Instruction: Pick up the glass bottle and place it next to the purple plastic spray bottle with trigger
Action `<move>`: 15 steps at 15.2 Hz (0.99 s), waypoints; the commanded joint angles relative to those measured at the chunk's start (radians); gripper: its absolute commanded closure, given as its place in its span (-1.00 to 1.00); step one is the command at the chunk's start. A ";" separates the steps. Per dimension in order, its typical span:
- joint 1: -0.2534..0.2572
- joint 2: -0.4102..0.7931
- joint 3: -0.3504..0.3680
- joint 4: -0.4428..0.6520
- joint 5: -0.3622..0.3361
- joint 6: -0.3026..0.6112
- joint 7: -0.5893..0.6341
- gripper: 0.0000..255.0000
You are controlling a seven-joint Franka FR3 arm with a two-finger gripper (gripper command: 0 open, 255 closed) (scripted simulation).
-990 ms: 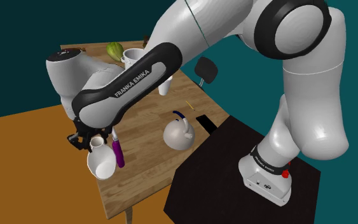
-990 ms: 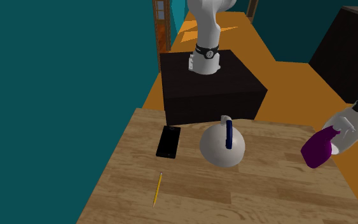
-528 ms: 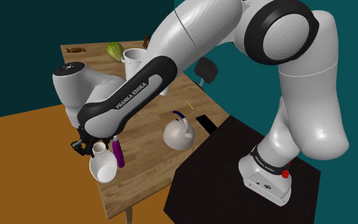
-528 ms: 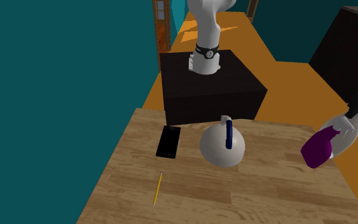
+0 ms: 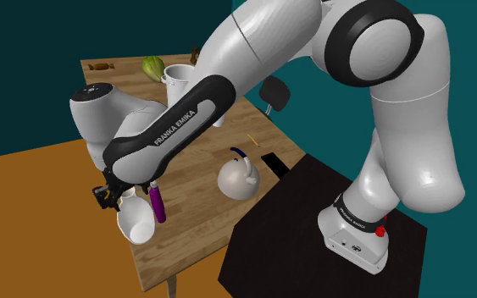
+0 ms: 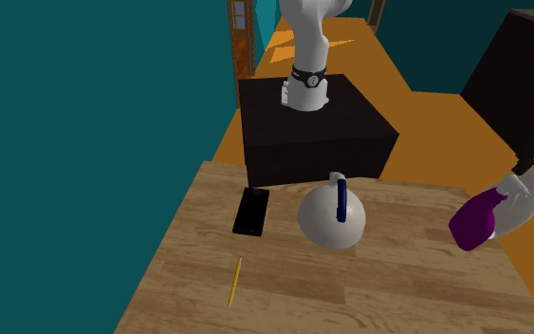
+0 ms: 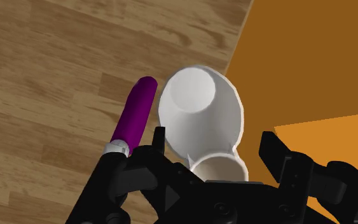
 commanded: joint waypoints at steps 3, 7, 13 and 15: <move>0.000 0.000 0.000 0.000 0.000 0.000 0.000 -1.00; -0.009 -0.064 0.011 0.007 0.015 -0.071 -0.009 -1.00; -0.011 -0.080 0.014 0.011 0.019 -0.090 -0.012 -1.00; -0.011 -0.080 0.014 0.011 0.019 -0.090 -0.012 -1.00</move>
